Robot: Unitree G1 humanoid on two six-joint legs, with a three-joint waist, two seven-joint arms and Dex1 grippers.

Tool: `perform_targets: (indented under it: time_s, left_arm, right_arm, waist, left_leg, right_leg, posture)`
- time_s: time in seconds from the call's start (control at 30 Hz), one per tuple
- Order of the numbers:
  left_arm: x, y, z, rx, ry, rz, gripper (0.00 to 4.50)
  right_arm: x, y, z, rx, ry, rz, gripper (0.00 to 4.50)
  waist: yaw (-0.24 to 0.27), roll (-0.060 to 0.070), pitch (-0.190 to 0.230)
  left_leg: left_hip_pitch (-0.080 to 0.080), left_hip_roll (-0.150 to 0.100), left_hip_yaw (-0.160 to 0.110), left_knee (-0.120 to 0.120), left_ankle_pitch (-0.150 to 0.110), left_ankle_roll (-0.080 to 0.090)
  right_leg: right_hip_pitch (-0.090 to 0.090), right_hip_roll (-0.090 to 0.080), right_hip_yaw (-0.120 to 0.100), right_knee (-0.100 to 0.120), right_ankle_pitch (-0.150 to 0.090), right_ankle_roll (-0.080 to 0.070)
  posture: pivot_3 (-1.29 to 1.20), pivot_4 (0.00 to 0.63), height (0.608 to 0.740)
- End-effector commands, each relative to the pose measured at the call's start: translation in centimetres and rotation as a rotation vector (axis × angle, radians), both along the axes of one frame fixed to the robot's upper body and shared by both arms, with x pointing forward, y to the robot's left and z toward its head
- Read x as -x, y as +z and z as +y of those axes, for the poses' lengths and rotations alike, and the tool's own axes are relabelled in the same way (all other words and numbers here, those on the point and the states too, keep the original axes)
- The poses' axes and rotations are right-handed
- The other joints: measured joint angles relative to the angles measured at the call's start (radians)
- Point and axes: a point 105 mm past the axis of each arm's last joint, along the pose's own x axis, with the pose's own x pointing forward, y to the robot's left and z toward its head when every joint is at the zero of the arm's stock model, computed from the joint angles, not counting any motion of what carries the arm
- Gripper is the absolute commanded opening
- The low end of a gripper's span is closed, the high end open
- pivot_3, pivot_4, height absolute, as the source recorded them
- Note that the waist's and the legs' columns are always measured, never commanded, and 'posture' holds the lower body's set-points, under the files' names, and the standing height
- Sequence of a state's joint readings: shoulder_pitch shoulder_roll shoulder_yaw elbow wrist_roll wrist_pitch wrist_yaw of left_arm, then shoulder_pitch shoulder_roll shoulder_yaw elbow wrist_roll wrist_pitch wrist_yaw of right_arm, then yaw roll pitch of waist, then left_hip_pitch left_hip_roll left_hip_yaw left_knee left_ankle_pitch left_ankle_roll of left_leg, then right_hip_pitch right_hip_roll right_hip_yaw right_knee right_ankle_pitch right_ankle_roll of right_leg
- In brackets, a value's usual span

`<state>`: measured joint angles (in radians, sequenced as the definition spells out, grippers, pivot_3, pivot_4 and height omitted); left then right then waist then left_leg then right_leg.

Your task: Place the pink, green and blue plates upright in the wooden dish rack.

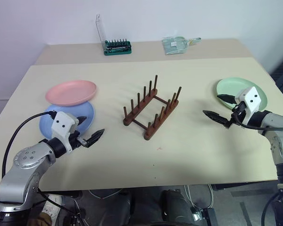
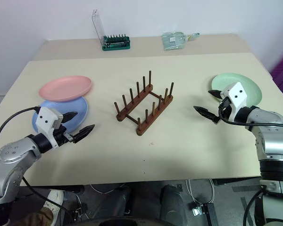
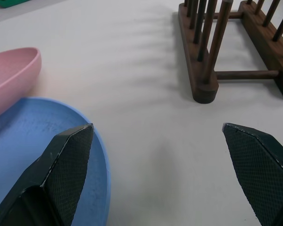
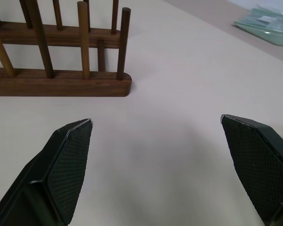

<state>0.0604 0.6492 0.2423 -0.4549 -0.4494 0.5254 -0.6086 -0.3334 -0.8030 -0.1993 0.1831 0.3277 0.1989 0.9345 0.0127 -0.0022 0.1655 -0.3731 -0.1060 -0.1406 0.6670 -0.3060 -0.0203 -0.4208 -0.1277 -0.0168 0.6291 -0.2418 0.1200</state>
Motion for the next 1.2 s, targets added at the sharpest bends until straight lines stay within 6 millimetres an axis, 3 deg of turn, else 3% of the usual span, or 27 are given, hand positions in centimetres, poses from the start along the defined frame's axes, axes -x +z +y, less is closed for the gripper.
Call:
perform_targets:
  time_s: [0.03,0.17,0.4,0.57,0.7,0.83,0.93,1.2]
  left_arm:
    - [0.2,1.5,-0.4,0.002,-0.022,-0.051,4.50]
    - [0.1,0.4,-0.9,-0.001,-0.028,-0.026,4.50]
    - [2.6,-0.4,-4.0,0.056,-0.196,0.068,4.50]
    - [4.2,-2.3,-8.5,0.028,-0.371,0.140,4.50]
    - [3.0,-4.1,-12.4,-0.007,-0.366,0.117,4.50]
    - [2.2,-4.9,-13.7,0.039,-0.310,0.140,4.50]
    - [1.5,-5.3,-15.8,0.069,-0.268,0.153,4.50]
    - [-0.2,-6.0,-16.4,0.042,-0.212,0.155,4.50]
  right_arm:
    - [0.2,1.1,0.4,0.009,0.013,-0.055,4.45]
    - [0.1,0.9,0.4,-0.021,-0.018,-0.050,4.45]
    - [2.4,-0.1,1.6,-0.007,0.021,-0.004,4.45]
    - [3.7,-0.4,3.7,-0.026,0.062,0.020,4.45]
    - [4.5,-0.6,4.6,-0.028,0.088,0.031,4.45]
    - [4.7,-0.7,6.1,-0.043,0.107,0.038,4.45]
    - [5.1,-0.4,6.7,-0.050,0.155,0.049,4.45]
    - [5.9,-0.5,8.7,-0.065,0.199,0.059,4.45]
  waist:
    - [-0.001,0.000,0.000]
    - [-0.001,0.000,0.000]
    - [0.000,0.000,0.000]
    - [0.002,0.001,0.000]
    - [0.004,0.000,0.000]
    - [-0.001,0.000,0.000]
    - [0.001,0.000,-0.001]
    - [0.004,0.000,-0.001]
  left_leg:
    - [0.000,0.000,0.001,0.000,0.000,0.000]
    - [0.000,0.001,0.003,-0.001,0.000,0.000]
    - [0.000,0.002,0.005,-0.001,0.000,0.000]
    - [0.000,0.002,0.006,-0.001,0.000,0.001]
    - [0.000,0.002,0.007,-0.001,-0.001,0.001]
    - [0.000,0.002,0.007,-0.001,-0.001,0.001]
    - [0.001,0.003,0.007,-0.001,-0.001,0.001]
    - [0.001,0.003,0.007,0.000,-0.001,0.001]
  right_leg:
    - [0.000,0.000,0.001,0.000,0.000,0.000]
    - [-0.003,0.001,0.004,0.001,0.000,0.000]
    - [-0.004,0.002,0.006,0.001,0.000,0.000]
    - [-0.004,0.003,0.008,0.001,0.000,0.000]
    - [-0.004,0.003,0.008,0.000,0.000,0.000]
    - [-0.004,0.004,0.009,0.001,0.000,0.001]
    - [-0.004,0.006,0.011,0.001,0.000,0.001]
    - [-0.004,0.006,0.011,0.000,0.001,0.001]
  posture:
    - [0.00,0.150,0.740]
    - [0.00,0.150,0.740]
    - [0.00,0.150,0.740]
    - [0.00,0.150,0.740]
    - [0.00,0.150,0.740]
    - [0.00,0.150,0.740]
    - [0.00,0.150,0.740]
    - [0.00,0.150,0.740]
